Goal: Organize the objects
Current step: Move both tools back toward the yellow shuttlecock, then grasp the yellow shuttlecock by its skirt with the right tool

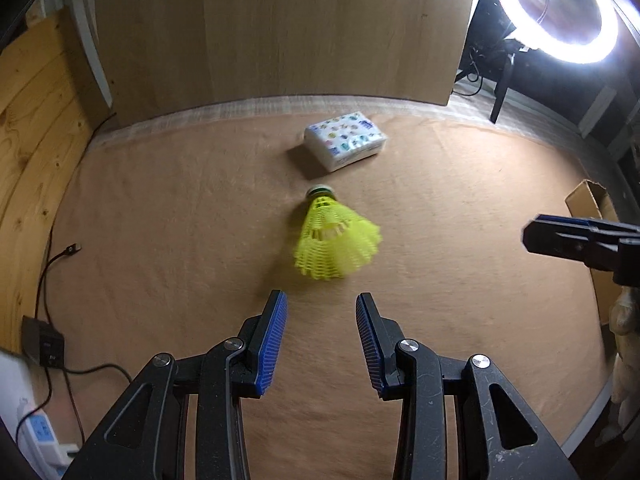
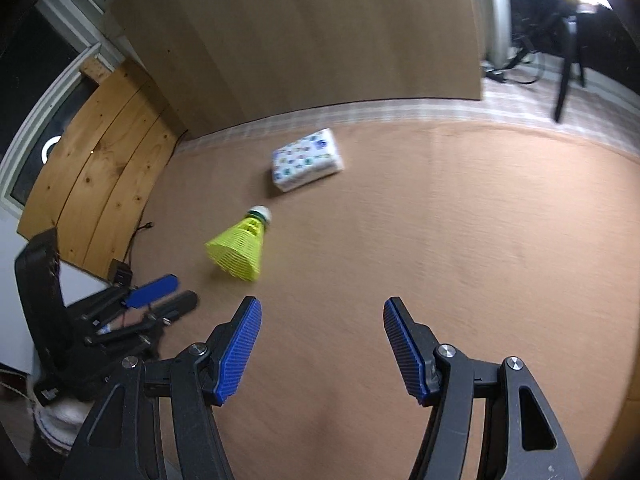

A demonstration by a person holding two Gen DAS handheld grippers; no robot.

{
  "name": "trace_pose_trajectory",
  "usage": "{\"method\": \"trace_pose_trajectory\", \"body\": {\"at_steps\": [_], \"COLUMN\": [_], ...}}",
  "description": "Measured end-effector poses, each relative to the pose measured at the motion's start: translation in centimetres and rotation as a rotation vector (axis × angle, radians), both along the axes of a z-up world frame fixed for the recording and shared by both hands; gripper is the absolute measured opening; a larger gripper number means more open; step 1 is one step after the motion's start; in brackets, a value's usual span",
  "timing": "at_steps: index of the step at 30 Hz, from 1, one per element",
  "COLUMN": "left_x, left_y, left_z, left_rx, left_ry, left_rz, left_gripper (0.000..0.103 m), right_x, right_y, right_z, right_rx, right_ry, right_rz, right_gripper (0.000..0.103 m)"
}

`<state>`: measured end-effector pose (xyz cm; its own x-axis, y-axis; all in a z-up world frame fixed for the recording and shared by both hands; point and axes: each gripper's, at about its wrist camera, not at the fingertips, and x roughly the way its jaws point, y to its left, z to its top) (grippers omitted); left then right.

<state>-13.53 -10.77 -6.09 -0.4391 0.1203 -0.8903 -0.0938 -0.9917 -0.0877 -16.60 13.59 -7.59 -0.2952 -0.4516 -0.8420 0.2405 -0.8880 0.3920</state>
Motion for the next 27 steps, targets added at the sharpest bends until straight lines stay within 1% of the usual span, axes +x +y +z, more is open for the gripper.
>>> {"method": "trace_pose_trajectory", "body": {"at_steps": [4,8,11,14,16,20,27], "left_x": [-1.4,-2.7,-3.5,-4.3,-4.7,-5.3,-5.9], "left_y": [-0.7,-1.0,-0.8,-0.9,-0.9,-1.0,-1.7], "left_z": [-1.1,-1.8,-2.4,-3.0,-3.4,-4.0,-4.7], "left_rx": [0.013,0.039,0.061,0.081,0.097,0.122,0.160], "left_ry": [-0.011,-0.013,-0.015,-0.024,-0.030,-0.036,-0.048], "left_rz": [-0.024,-0.047,-0.053,-0.045,-0.042,-0.042,-0.020], "left_gripper": [0.039,0.038,0.036,0.030,0.028,0.027,0.027], "right_x": [-1.7,-3.3,-4.4,-5.4,-6.0,-6.9,-7.8], "right_y": [-3.0,-4.6,-5.9,-7.3,-8.2,-9.4,-10.1], "right_z": [-1.0,-1.9,-2.2,-2.7,-3.2,-4.3,-6.3], "right_rx": [-0.013,-0.020,-0.015,-0.008,-0.015,-0.045,-0.086], "right_ry": [-0.028,-0.051,-0.052,-0.060,-0.076,-0.113,-0.173], "right_rz": [0.013,0.004,0.001,0.005,0.009,0.014,0.015], "right_gripper": [0.060,0.060,0.060,0.060,0.060,0.060,0.060]}}
